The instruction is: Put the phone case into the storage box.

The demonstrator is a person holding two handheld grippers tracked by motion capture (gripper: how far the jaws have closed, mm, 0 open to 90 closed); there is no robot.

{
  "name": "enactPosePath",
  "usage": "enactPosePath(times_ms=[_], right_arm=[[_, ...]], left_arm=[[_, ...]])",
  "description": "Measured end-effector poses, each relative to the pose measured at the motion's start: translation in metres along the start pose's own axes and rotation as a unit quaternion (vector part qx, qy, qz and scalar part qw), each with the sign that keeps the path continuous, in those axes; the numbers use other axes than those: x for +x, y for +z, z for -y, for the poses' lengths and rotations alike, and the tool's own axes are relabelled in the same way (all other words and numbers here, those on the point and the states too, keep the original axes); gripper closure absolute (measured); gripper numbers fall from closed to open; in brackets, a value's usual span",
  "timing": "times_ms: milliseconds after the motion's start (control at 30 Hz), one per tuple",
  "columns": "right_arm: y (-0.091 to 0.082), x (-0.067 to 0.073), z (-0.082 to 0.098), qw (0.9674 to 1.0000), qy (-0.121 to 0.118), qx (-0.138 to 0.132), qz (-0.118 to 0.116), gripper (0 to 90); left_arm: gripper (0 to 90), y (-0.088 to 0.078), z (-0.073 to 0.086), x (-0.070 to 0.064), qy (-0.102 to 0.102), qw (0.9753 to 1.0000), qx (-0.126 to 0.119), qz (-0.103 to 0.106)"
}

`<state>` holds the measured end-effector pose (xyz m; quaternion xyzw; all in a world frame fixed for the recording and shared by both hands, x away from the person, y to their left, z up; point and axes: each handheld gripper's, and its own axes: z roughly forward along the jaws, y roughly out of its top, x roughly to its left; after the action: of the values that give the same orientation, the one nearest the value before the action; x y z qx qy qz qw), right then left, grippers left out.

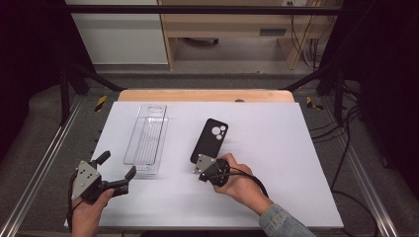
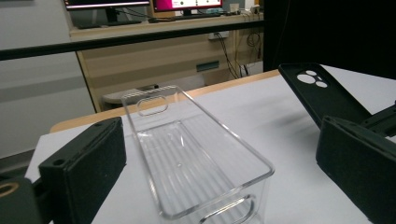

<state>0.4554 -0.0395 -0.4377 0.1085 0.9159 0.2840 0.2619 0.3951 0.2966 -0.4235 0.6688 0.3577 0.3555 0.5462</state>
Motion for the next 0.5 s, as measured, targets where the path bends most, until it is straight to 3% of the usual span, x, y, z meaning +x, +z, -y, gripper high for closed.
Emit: enactPosePath(times_ms=[500], right_arm=[[-0.009,0.000,0.015,0.9999,-0.012,0.002,0.009,89.0]], left_arm=[[1.3,0.029,-0.034,-0.018,0.017,0.9991,0.025,0.031]])
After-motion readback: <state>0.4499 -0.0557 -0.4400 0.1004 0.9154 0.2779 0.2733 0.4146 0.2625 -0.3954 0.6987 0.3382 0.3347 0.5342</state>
